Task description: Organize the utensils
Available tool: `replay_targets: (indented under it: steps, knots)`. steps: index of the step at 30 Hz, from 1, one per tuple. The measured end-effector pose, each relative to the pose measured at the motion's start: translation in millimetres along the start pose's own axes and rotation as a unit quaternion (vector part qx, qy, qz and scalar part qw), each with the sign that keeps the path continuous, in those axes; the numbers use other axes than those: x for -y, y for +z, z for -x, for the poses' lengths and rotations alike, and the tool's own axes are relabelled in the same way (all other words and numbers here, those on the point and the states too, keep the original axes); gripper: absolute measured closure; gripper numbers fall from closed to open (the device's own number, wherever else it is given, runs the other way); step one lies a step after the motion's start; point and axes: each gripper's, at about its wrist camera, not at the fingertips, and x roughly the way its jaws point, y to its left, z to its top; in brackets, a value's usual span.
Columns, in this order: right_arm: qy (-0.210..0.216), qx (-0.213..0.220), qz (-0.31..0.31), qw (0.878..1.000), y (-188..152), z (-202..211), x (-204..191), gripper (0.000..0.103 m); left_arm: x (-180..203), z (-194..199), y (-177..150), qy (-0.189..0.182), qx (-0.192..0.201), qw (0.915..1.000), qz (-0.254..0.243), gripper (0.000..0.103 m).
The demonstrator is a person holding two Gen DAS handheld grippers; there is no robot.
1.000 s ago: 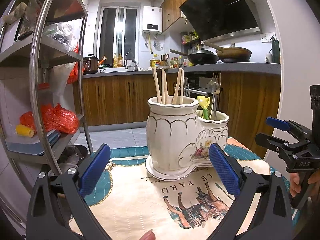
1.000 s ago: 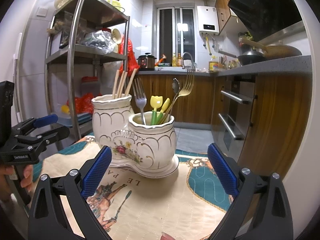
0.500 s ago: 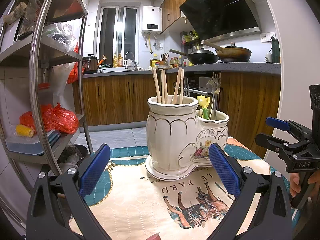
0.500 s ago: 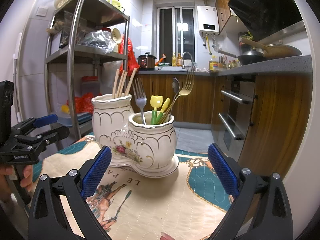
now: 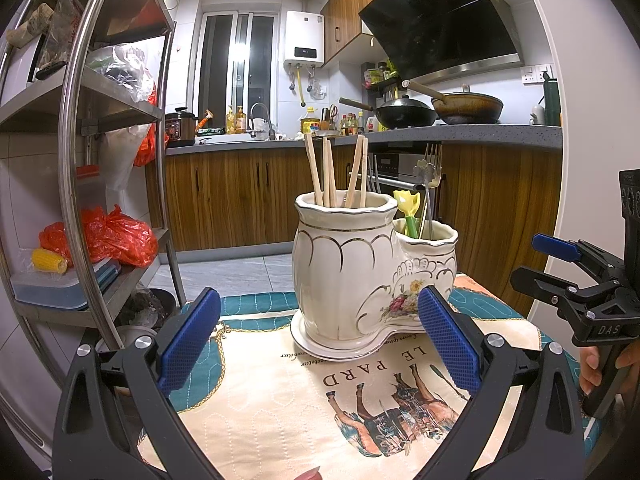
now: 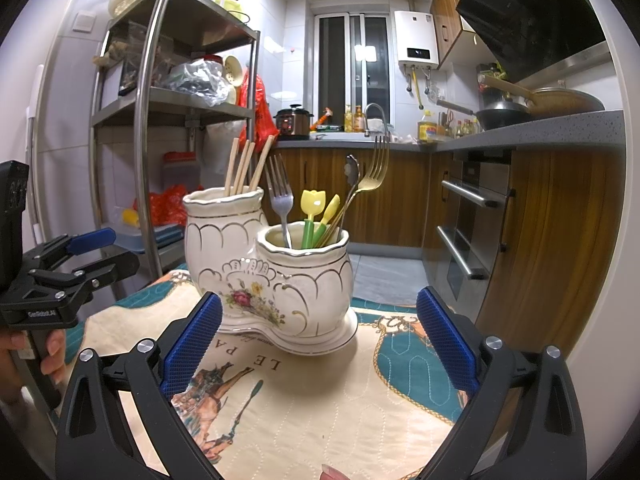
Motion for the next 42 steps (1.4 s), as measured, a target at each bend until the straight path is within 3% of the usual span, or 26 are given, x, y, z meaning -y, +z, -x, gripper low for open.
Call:
replay_targets:
  steps: [42]
  knots:
    - [0.0, -0.001, 0.0, 1.0, 0.9, -0.1, -0.1, 0.005, -1.3, -0.4, -0.3, 0.011, -0.003, 0.9999, 0.002, 0.006]
